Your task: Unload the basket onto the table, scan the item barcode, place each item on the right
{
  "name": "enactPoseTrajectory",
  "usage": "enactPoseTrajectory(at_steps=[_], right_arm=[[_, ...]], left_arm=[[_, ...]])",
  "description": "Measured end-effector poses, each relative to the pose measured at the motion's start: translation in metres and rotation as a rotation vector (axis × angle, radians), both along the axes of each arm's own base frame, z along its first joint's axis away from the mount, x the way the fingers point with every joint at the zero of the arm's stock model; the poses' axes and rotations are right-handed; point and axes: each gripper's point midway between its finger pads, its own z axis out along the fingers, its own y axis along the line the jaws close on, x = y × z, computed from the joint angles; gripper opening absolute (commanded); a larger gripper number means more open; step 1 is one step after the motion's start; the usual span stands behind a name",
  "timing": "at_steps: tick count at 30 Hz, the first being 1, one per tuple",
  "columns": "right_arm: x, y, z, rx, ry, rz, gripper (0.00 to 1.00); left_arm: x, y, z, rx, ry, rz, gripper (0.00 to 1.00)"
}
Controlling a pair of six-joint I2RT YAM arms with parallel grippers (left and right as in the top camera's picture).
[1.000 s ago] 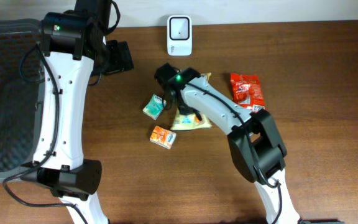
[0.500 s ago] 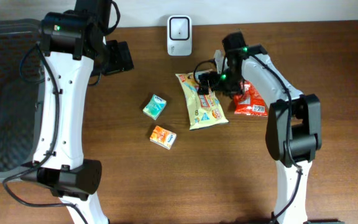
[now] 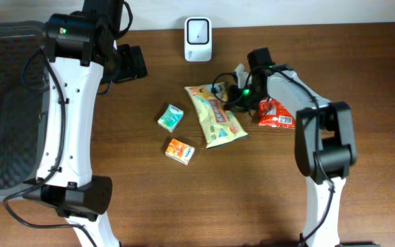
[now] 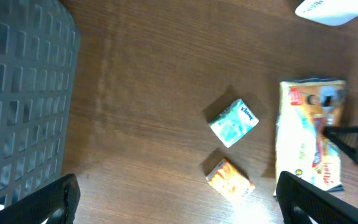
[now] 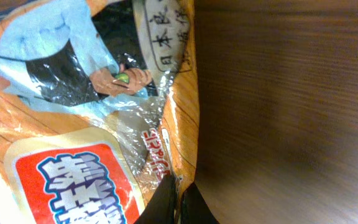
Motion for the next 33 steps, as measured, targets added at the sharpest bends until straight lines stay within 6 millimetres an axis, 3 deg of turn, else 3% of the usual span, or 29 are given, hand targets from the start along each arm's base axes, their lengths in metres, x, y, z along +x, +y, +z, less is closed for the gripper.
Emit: enactPoseTrajectory(at_steps=[3, 4, 6, 7, 8, 12, 16, 18, 20, 22, 23, 24, 25, 27, 33], right_arm=[[0.007, -0.039, 0.045, -0.248, -0.109, -0.095, 0.04], [0.004, -0.054, 0.069, -0.359, -0.159, -0.129, 0.04], [0.002, -0.062, 0.106, -0.534, -0.266, -0.162, 0.04], [-0.001, -0.060, 0.110, -0.612, -0.288, -0.167, 0.04], [-0.004, -0.056, 0.111, -0.678, -0.305, -0.165, 0.04], [-0.015, -0.001, 0.084, -0.793, -0.362, -0.098, 0.04], [-0.034, 0.040, 0.027, -0.818, -0.308, -0.058, 0.04], [-0.043, 0.054, 0.022, -0.816, -0.312, -0.037, 0.04], [-0.049, 0.049, 0.027, -0.839, -0.280, -0.032, 0.04], [-0.041, 0.036, 0.041, -0.853, -0.262, -0.062, 0.51], [-0.035, 0.028, 0.052, -0.853, -0.253, -0.081, 0.82], [-0.031, 0.024, 0.058, -0.835, -0.241, -0.078, 0.98], [-0.021, 0.020, 0.067, -0.779, -0.228, -0.067, 0.99], [-0.021, 0.019, 0.066, -0.643, -0.155, 0.010, 0.99], [-0.048, 0.059, 0.048, -0.043, 0.008, 0.254, 0.99]], left_arm=[[0.000, 0.000, 0.000, 0.000, 0.001, 0.000, 0.99], [0.000, 0.000, 0.000, -0.001, 0.000, 0.000, 0.99], [0.000, 0.000, 0.000, 0.000, 0.000, 0.000, 0.99], [0.000, 0.000, 0.000, 0.000, 0.000, 0.000, 0.99], [0.000, 0.000, 0.000, 0.000, 0.000, 0.000, 0.99], [0.000, 0.000, 0.000, 0.000, 0.000, 0.000, 0.99], [0.000, 0.000, 0.000, 0.000, 0.000, 0.000, 0.99], [0.000, 0.000, 0.000, 0.000, 0.000, 0.000, 0.99], [0.000, 0.000, 0.000, 0.000, 0.001, 0.000, 0.99], [0.000, 0.000, 0.000, 0.000, 0.001, 0.000, 0.99], [0.000, 0.000, 0.000, 0.000, 0.000, 0.000, 0.99], [0.000, 0.000, 0.000, 0.000, 0.000, 0.000, 0.99], [0.000, 0.000, 0.000, 0.000, 0.001, 0.000, 0.99], [0.000, 0.000, 0.000, 0.000, 0.000, 0.000, 0.99], [0.000, 0.000, 0.000, 0.000, 0.000, 0.000, 0.99]])
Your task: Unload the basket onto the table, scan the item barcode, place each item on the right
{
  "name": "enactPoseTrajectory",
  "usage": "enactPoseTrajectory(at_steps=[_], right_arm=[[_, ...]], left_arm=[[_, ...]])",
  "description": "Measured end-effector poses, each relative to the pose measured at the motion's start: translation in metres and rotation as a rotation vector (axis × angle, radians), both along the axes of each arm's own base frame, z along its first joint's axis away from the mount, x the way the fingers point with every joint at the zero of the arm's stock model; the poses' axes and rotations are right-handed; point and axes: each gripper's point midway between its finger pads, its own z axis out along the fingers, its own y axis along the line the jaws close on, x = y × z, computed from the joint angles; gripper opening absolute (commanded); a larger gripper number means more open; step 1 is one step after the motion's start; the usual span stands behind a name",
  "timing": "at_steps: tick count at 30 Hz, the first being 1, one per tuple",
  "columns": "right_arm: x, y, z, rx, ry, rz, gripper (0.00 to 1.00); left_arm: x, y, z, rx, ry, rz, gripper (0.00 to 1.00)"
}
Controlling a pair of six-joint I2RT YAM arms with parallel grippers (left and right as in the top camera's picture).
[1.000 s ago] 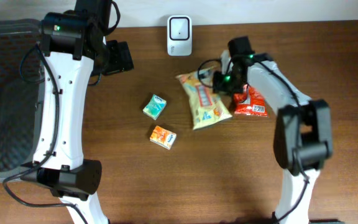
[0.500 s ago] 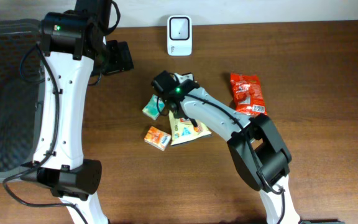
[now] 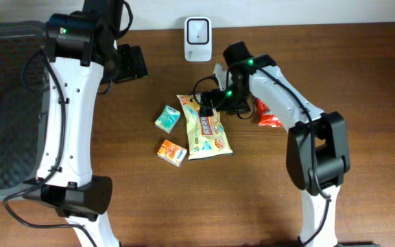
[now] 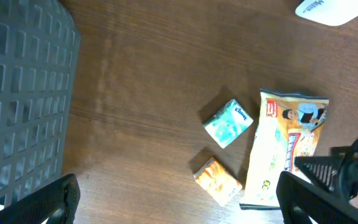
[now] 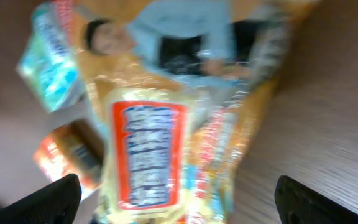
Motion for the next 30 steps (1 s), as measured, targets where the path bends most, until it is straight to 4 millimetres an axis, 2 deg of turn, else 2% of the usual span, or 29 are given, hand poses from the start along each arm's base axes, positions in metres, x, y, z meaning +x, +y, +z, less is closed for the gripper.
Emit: enactPoseTrajectory(at_steps=[3, 7, 10, 12, 13, 14, 15, 17, 18, 20, 25, 28, 30], right_arm=[[-0.007, 0.014, 0.000, 0.028, 0.012, 0.027, 0.99], [-0.007, 0.016, -0.009, -0.072, -0.020, 0.014, 0.99], [-0.012, 0.031, -0.012, -0.130, -0.061, 0.043, 0.99], [-0.018, 0.048, -0.016, -0.215, -0.119, 0.052, 1.00], [-0.020, 0.052, -0.017, -0.233, -0.131, 0.048, 0.94], [-0.021, 0.060, -0.018, -0.267, -0.164, 0.040, 0.84], [-0.022, 0.064, -0.020, -0.307, -0.189, 0.020, 0.64], [-0.017, 0.055, -0.030, -0.382, -0.200, -0.040, 0.16], [-0.013, 0.049, -0.034, -0.410, -0.205, -0.059, 0.04], [-0.006, 0.038, -0.036, -0.434, -0.209, -0.103, 0.04], [-0.002, 0.035, -0.033, -0.387, -0.175, -0.134, 0.04], [0.005, 0.024, -0.028, -0.223, -0.051, -0.176, 0.04], [0.015, 0.011, -0.017, -0.046, 0.040, -0.206, 0.04]], left_arm=[[0.000, 0.000, 0.000, 0.000, 0.000, 0.000, 0.99], [0.000, 0.000, 0.000, 0.000, 0.000, 0.000, 0.99], [0.000, 0.000, 0.000, 0.000, 0.000, 0.000, 0.99], [0.000, 0.000, 0.000, 0.000, 0.000, 0.000, 0.99], [0.000, 0.000, 0.000, 0.000, 0.000, 0.000, 0.99], [0.000, 0.000, 0.000, 0.000, 0.000, 0.000, 0.99], [0.000, 0.000, 0.000, 0.000, 0.000, 0.000, 0.99], [0.000, 0.000, 0.000, 0.000, 0.000, 0.000, 0.99], [0.000, 0.000, 0.000, 0.000, 0.000, 0.000, 0.99], [0.000, 0.000, 0.000, 0.000, 0.000, 0.000, 0.99], [0.000, 0.000, 0.000, 0.000, 0.000, 0.000, 0.99], [0.000, 0.000, 0.000, 0.000, 0.000, 0.000, 0.99], [0.000, 0.000, 0.000, 0.000, 0.000, 0.000, 0.99]])
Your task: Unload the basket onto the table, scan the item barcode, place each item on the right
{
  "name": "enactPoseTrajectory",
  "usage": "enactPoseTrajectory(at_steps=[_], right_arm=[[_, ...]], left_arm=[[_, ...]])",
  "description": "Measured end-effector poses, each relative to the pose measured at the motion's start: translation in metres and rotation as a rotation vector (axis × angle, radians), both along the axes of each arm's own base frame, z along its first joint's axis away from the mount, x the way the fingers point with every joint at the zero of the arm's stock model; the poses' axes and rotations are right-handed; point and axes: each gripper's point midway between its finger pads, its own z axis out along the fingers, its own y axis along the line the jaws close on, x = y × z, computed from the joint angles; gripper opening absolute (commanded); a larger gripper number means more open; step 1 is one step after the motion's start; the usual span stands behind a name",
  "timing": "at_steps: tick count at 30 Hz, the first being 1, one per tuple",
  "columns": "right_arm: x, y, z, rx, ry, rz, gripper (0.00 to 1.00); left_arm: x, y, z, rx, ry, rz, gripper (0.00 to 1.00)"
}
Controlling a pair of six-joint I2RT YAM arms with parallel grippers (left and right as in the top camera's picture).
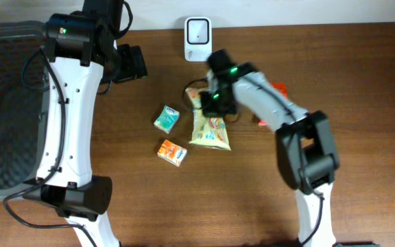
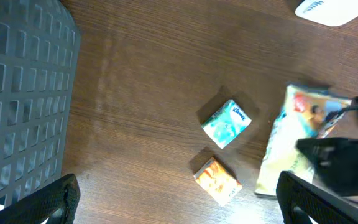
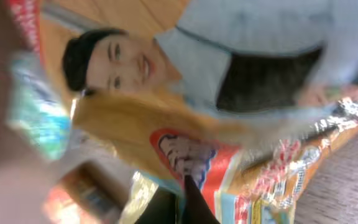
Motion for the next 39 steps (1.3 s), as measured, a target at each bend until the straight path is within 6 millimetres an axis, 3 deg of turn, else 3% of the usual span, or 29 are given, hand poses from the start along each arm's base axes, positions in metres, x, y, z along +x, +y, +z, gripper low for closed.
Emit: enactPoseTrajectory(at_steps=[3, 5, 8, 10, 12, 13, 16, 20, 25, 29, 30, 31, 33, 34, 35, 39], right_arm=[[0.016, -0.020, 0.027, 0.279, 0.049, -0.038, 0.04], [0.027, -0.009, 0.052, 0.466, 0.006, 0.000, 0.04], [0.024, 0.008, 0.078, 0.637, -0.003, 0.067, 0.04], [0.019, 0.005, 0.068, 0.578, 0.030, 0.044, 0.20], [0.015, -0.010, 0.046, 0.431, 0.060, -0.009, 0.53], [0.015, -0.018, 0.036, 0.363, 0.061, -0.025, 0.79], [0.032, -0.046, 0.025, 0.264, 0.002, -0.075, 0.97], [0.074, -0.086, 0.028, 0.240, -0.163, -0.123, 0.99], [0.092, -0.093, 0.021, 0.170, -0.241, -0.135, 0.99], [0.094, -0.088, -0.013, 0.163, -0.210, -0.129, 0.99], [0.097, -0.085, -0.013, 0.180, -0.221, -0.122, 0.99], [0.099, -0.081, -0.013, 0.189, -0.230, -0.114, 0.85], [0.102, -0.069, -0.014, 0.220, -0.252, -0.094, 0.44], [0.102, -0.063, -0.018, 0.229, -0.251, -0.086, 0.15], [0.101, -0.056, -0.027, 0.240, -0.236, -0.083, 0.04], [0.100, -0.052, -0.029, 0.263, -0.225, -0.084, 0.04]], left_arm=[[0.000, 0.000, 0.000, 0.000, 0.000, 0.000, 0.99], [0.000, 0.000, 0.000, 0.000, 0.000, 0.000, 0.99], [0.000, 0.000, 0.000, 0.000, 0.000, 0.000, 0.99], [0.000, 0.000, 0.000, 0.000, 0.000, 0.000, 0.99], [0.000, 0.000, 0.000, 0.000, 0.000, 0.000, 0.99], [0.000, 0.000, 0.000, 0.000, 0.000, 0.000, 0.99], [0.000, 0.000, 0.000, 0.000, 0.000, 0.000, 0.99], [0.000, 0.000, 0.000, 0.000, 0.000, 0.000, 0.99], [0.000, 0.000, 0.000, 0.000, 0.000, 0.000, 0.99], [0.000, 0.000, 0.000, 0.000, 0.000, 0.000, 0.99], [0.000, 0.000, 0.000, 0.000, 0.000, 0.000, 0.99], [0.000, 0.000, 0.000, 0.000, 0.000, 0.000, 0.99], [0.000, 0.000, 0.000, 0.000, 0.000, 0.000, 0.99], [0.000, 0.000, 0.000, 0.000, 0.000, 0.000, 0.99], [0.000, 0.000, 0.000, 0.000, 0.000, 0.000, 0.99], [0.000, 0.000, 0.000, 0.000, 0.000, 0.000, 0.99]])
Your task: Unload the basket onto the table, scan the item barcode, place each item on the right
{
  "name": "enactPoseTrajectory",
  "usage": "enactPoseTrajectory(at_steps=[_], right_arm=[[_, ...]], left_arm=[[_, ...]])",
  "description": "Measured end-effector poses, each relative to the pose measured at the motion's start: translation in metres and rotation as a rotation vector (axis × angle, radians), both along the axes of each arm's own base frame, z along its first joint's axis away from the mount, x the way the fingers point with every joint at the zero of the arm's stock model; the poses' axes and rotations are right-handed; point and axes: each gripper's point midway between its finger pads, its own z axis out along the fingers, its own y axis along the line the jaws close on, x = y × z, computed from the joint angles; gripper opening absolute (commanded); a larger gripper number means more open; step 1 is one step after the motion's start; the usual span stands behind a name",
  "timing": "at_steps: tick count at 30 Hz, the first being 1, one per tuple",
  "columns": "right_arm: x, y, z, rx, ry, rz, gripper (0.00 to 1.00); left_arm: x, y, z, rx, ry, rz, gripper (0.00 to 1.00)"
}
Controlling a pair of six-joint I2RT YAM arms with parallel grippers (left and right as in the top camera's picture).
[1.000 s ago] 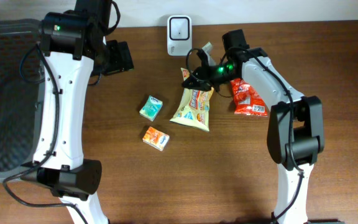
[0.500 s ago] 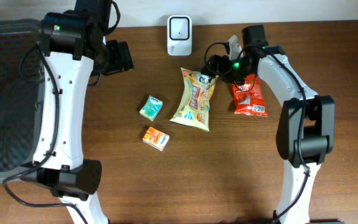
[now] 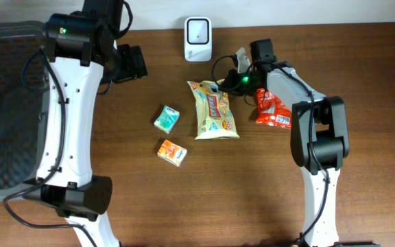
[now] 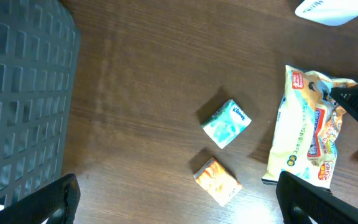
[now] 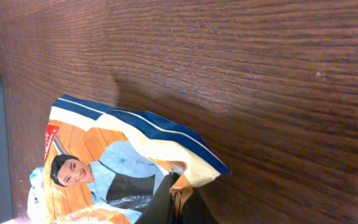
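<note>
A yellow snack bag lies lengthwise on the table, printed front up, below the white scanner. My right gripper is at the bag's top right corner. In the right wrist view it is shut on the bag's top seam, which is pulled up slightly. No barcode shows on the bag. My left gripper hangs high over the table, open and empty, its fingertips at the frame's lower corners. The bag shows at the right of that view.
A red packet lies just right of the bag, by my right arm. A teal tissue pack and an orange pack lie left of it. A dark mesh basket fills the left side.
My right gripper has moved right from below the scanner. The bag, then crumpled and bunched under it, now lies stretched out flat and a little further right. The left arm has not moved.
At first my right gripper was shut on the bag's edge, the bag lying slantwise beside the red packet. Then the bag lay further left against the orange pack, the fingers apart over it, both small packs shoved slightly left. Then it was gripped, crumpled; now it lies straight.
</note>
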Motion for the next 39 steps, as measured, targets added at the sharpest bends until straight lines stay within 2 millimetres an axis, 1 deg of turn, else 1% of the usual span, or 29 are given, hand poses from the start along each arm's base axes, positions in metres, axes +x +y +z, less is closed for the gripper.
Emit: enactPoseTrajectory(at_steps=[2, 4, 5, 6, 7, 8, 9, 10, 11, 13, 14, 16, 17, 18, 19, 21, 23, 24, 25, 28, 29, 31, 32, 33, 36, 38, 39], right_arm=[[-0.002, -0.006, -0.001, -0.010, 0.020, -0.011, 0.04], [-0.005, -0.028, 0.005, -0.078, 0.045, -0.056, 0.04], [-0.005, -0.044, 0.017, -0.133, 0.033, -0.087, 0.04], [-0.003, -0.054, 0.030, -0.175, 0.005, -0.104, 0.04], [-0.003, -0.073, 0.061, -0.267, -0.050, -0.139, 0.04], [-0.004, -0.081, 0.078, -0.319, -0.079, -0.155, 0.04], [-0.008, -0.090, 0.100, -0.399, -0.116, -0.176, 0.04], [-0.013, -0.093, 0.117, -0.463, -0.148, -0.185, 0.04], [-0.019, -0.090, 0.128, -0.532, -0.168, -0.187, 0.04], [-0.028, -0.078, 0.127, -0.634, -0.176, -0.174, 0.04], [-0.037, -0.065, 0.122, -0.702, -0.168, -0.164, 0.04], [-0.052, -0.039, 0.119, -0.780, -0.174, -0.159, 0.04], [-0.055, -0.034, 0.119, -0.784, -0.171, -0.172, 0.04], [-0.069, -0.010, 0.121, -0.829, -0.198, -0.155, 0.04], [-0.078, 0.008, 0.122, -0.854, -0.220, -0.149, 0.04], [-0.086, 0.024, 0.125, -0.871, -0.250, -0.156, 0.04], [-0.089, 0.012, 0.126, -0.925, -0.240, -0.189, 0.04], [-0.091, -0.003, 0.129, -0.985, -0.225, -0.211, 0.04], [-0.091, -0.018, 0.135, -1.038, -0.215, -0.232, 0.04], [-0.077, -0.060, 0.172, -1.158, -0.246, -0.336, 0.04], [-0.072, -0.072, 0.180, -1.183, -0.256, -0.357, 0.04], [-0.071, -0.097, 0.184, -1.240, -0.233, -0.371, 0.04], [-0.071, -0.105, 0.185, -1.257, -0.221, -0.373, 0.04], [-0.071, -0.109, 0.185, -1.265, -0.216, -0.376, 0.04], [-0.071, -0.109, 0.185, -1.269, -0.216, -0.372, 0.04], [-0.070, -0.109, 0.179, -1.283, -0.207, -0.364, 0.04], [-0.069, -0.108, 0.172, -1.293, -0.195, -0.355, 0.04]], left_arm=[[0.000, 0.000, 0.000, 0.000, 0.000, 0.000, 0.99], [0.000, 0.000, 0.000, 0.000, 0.000, -0.001, 0.99], [0.000, 0.000, 0.000, 0.000, 0.000, 0.000, 0.99], [0.000, 0.000, 0.000, 0.000, 0.001, 0.000, 0.99], [0.000, 0.000, 0.000, 0.000, 0.000, -0.001, 0.99], [0.000, 0.000, 0.000, 0.000, 0.000, -0.001, 0.99], [0.000, 0.000, 0.000, 0.000, 0.000, -0.001, 0.99], [0.000, 0.000, 0.000, 0.000, 0.000, -0.001, 0.99], [0.000, 0.000, 0.000, 0.000, 0.000, -0.001, 0.99], [0.000, 0.000, 0.000, 0.000, 0.000, -0.001, 0.99], [0.000, 0.000, 0.000, 0.000, 0.000, -0.001, 0.99], [0.000, 0.000, 0.000, 0.000, 0.001, 0.000, 0.99], [0.000, 0.000, 0.000, 0.000, 0.000, -0.001, 0.99], [0.000, 0.000, 0.000, 0.000, 0.000, -0.001, 0.99], [0.000, 0.000, 0.000, 0.000, 0.000, -0.001, 0.99], [0.000, 0.000, 0.000, 0.000, 0.000, -0.001, 0.99], [0.000, 0.000, 0.000, 0.000, 0.000, 0.000, 0.99], [0.000, 0.000, 0.000, 0.000, 0.001, -0.001, 0.99], [0.000, 0.000, 0.000, 0.000, 0.001, -0.001, 0.99], [0.000, 0.000, 0.000, 0.000, 0.000, -0.001, 0.99], [0.000, 0.000, 0.000, 0.000, 0.000, -0.001, 0.99], [0.000, 0.000, 0.000, 0.000, 0.000, 0.000, 0.99], [0.000, 0.000, 0.000, 0.000, 0.000, 0.000, 0.99], [0.000, 0.000, 0.000, 0.000, 0.000, 0.000, 0.99], [0.000, 0.000, 0.000, 0.000, 0.000, 0.000, 0.99], [0.000, 0.000, 0.000, 0.000, 0.000, 0.000, 0.99], [0.000, 0.000, 0.000, 0.000, 0.000, 0.000, 0.99]])
